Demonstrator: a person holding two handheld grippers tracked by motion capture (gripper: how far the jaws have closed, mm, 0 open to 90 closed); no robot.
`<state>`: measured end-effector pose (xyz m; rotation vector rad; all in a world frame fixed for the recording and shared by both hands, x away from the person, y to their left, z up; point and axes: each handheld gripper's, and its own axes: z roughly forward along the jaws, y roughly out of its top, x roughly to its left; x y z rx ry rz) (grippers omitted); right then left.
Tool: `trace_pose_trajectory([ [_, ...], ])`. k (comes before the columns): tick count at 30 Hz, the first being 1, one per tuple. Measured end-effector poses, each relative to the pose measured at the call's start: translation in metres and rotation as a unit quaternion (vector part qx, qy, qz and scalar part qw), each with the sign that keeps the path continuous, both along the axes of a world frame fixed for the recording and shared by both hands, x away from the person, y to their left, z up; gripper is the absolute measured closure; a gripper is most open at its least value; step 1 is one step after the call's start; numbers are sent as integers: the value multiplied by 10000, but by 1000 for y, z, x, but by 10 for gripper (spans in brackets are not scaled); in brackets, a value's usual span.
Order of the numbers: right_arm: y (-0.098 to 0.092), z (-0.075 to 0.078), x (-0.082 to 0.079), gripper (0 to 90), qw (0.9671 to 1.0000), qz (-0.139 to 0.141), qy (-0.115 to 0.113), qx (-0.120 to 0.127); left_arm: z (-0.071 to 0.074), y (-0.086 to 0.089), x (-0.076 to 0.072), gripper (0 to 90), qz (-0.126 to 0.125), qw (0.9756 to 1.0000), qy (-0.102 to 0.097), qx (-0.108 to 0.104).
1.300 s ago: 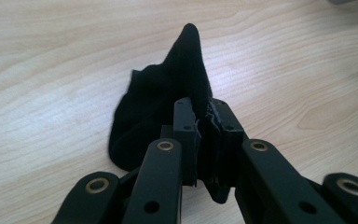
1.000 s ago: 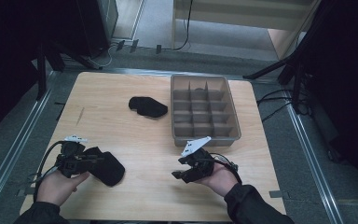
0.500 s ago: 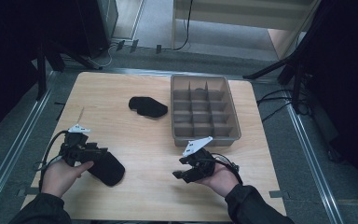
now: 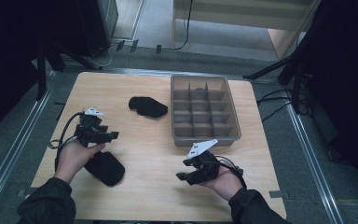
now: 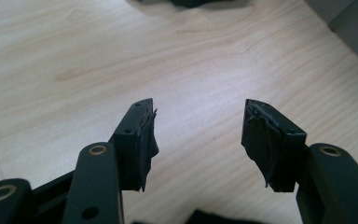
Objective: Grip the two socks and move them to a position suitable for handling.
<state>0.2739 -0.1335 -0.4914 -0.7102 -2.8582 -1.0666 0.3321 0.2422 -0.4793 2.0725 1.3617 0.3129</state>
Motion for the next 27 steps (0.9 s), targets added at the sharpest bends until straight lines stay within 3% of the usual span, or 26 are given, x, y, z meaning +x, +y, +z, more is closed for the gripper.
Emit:
trace_pose_trajectory([
  [5,-3,0,-2,423,10000,-39,7,-4,0,-7,17,424,-76,10000,-44,-7],
  [8,-5,0,-3,423,10000,-72,-7,1,0,-10,28,422,-15,9999,-82,-107],
  [10,-6,0,-4,423,10000,-73,3,-3,-1,-14,35,445,100,9999,-120,-47],
  [13,-6,0,-5,423,10000,-88,-3,-16,-4,-19,44,454,-29,9999,-83,69],
  [19,-8,0,-3,422,9999,-127,-11,-4,-7,-32,59,456,-178,9998,20,107],
  [22,-9,0,-3,422,9999,-144,14,-6,-9,-35,63,454,-203,9994,20,-277],
  [24,-9,0,-3,419,9999,-129,5,-10,-12,-38,66,451,-218,9995,83,-195],
  [26,-8,0,-3,419,9999,-120,9,-5,-13,-43,71,456,-290,9994,167,98],
  [27,-8,0,-3,419,9999,-109,15,-6,-13,-45,74,458,-307,9993,139,146],
])
